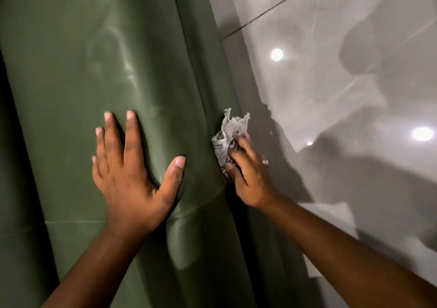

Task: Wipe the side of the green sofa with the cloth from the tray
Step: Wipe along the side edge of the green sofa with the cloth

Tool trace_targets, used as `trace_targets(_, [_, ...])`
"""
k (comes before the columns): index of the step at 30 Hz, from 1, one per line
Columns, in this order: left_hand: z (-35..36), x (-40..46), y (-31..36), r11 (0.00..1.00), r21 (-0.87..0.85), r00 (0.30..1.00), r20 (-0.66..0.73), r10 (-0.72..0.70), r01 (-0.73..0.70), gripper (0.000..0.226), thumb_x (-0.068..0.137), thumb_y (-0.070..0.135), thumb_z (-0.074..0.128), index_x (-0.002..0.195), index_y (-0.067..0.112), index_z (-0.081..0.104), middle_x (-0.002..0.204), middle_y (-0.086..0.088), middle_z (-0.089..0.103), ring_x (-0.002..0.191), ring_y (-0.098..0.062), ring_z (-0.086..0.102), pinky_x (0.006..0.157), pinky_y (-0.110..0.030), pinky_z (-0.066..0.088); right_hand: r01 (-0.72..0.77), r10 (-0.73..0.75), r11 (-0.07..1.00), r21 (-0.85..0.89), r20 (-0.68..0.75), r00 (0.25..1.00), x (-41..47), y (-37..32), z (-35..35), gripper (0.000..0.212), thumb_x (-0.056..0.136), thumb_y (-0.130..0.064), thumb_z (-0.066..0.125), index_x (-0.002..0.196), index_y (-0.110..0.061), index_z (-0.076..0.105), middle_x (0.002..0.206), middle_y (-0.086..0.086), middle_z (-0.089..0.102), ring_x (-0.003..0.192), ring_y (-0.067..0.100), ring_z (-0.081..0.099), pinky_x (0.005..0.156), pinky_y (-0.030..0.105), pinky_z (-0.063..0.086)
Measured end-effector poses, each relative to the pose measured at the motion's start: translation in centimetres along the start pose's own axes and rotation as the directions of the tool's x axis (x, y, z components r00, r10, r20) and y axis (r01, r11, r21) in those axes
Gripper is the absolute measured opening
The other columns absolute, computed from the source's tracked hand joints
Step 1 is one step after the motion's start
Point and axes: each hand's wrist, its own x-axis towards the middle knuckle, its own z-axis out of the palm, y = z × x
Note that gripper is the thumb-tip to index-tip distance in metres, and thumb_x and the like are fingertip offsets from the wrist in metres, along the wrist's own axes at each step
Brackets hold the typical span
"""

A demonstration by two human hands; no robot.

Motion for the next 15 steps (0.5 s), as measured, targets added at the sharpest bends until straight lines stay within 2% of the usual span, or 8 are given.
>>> trace_targets(2, [-0.8,3.8,0.0,0.999,0.021,0.999,0.023,0.044,-0.044,0.094,0.078,0.077,0.043,0.156,0.038,0.01,0.169,-0.003,0.005,0.156,-0.027,0.005,0.119,-0.062,0.012,0.045,-0.045,0.999,-0.003,0.007,0.999,2.9,-0.3,0.3,0.045,0.097,-0.026,0.043,0.138,-0.01,0.037,0.154,0.017,0.029,0.146,0.037,0.023,0.113,0.061,0.028])
trace_targets(4, [-1.1,9.3,0.0,0.999,-0.039,0.999,0.025,0.022,-0.021,0.096,0.076,0.08,0.043,0.156,0.039,0.007,0.169,-0.005,0.002,0.156,-0.029,0.002,0.121,-0.063,0.009,0.001,-0.001,1.0,0.024,0.017,1.0,6.6,-1.1,0.9,0.057,0.099,-0.032,0.035,0.149,-0.014,0.016,0.159,0.009,0.012,0.149,0.035,0.007,0.119,0.059,0.013])
trace_targets(5, [-1.1,12.4,0.1,0.998,-0.063,1.0,0.014,0.017,-0.016,0.097,0.076,0.08,0.042,0.156,0.037,0.007,0.169,-0.008,0.001,0.156,-0.032,0.001,0.122,-0.063,0.007,-0.013,0.013,1.0,0.02,0.022,1.0,8.8,-1.3,1.1,0.058,0.098,-0.033,0.033,0.149,-0.016,0.011,0.16,0.009,0.008,0.149,0.034,0.002,0.12,0.055,0.006])
trace_targets(7, [-0.9,17.7,0.2,0.998,-0.064,1.0,-0.026,0.012,-0.013,0.098,0.077,0.079,0.042,0.158,0.034,0.009,0.168,-0.012,0.004,0.155,-0.037,0.003,0.123,-0.061,0.006,-0.047,0.046,0.999,0.004,0.039,0.998,14.0,-1.8,1.2,0.059,0.097,-0.031,0.033,0.149,-0.016,0.012,0.162,0.015,0.007,0.148,0.036,-0.002,0.117,0.049,-0.003])
trace_targets(10, [-0.6,22.6,-0.1,0.997,-0.058,0.994,-0.099,0.051,-0.057,0.091,0.079,0.077,0.048,0.155,0.032,0.024,0.164,-0.009,0.023,0.15,-0.037,0.022,0.121,-0.056,0.023,-0.138,0.137,0.99,0.018,0.073,0.988,19.9,-2.5,0.7,0.058,0.097,-0.032,0.033,0.15,-0.018,0.014,0.163,0.013,0.002,0.149,0.036,-0.008,0.114,0.05,-0.006])
trace_targets(13, [-1.0,25.0,-0.6,0.984,-0.1,0.988,-0.06,0.142,-0.148,0.089,0.08,0.076,0.05,0.154,0.032,0.027,0.162,-0.008,0.028,0.149,-0.034,0.026,0.119,-0.054,0.029,-0.062,0.061,0.997,0.036,0.021,0.998,16.9,-1.7,0.9,0.056,0.097,-0.026,0.037,0.147,-0.011,0.02,0.159,0.025,0.011,0.145,0.035,-0.004,0.118,0.057,0.001])
trace_targets(14, [-1.2,25.5,-0.6,0.981,-0.104,0.986,-0.051,0.16,-0.164,0.09,0.08,0.075,0.05,0.155,0.031,0.025,0.163,-0.008,0.027,0.15,-0.034,0.025,0.12,-0.054,0.028,-0.051,0.05,0.998,0.047,0.024,0.998,14.5,-1.5,1.0,0.055,0.097,-0.028,0.036,0.147,-0.014,0.019,0.158,0.024,0.01,0.146,0.036,-0.003,0.119,0.062,0.004])
trace_targets(15, [-1.3,25.8,-0.5,0.979,-0.103,0.984,-0.056,0.171,-0.176,0.091,0.08,0.074,0.049,0.156,0.03,0.024,0.163,-0.009,0.025,0.15,-0.034,0.024,0.12,-0.054,0.027,-0.071,0.069,0.996,0.063,0.039,0.997,12.0,-1.4,1.1,0.056,0.097,-0.033,0.035,0.148,-0.025,0.014,0.16,0.017,0.006,0.148,0.035,-0.005,0.119,0.064,0.006])
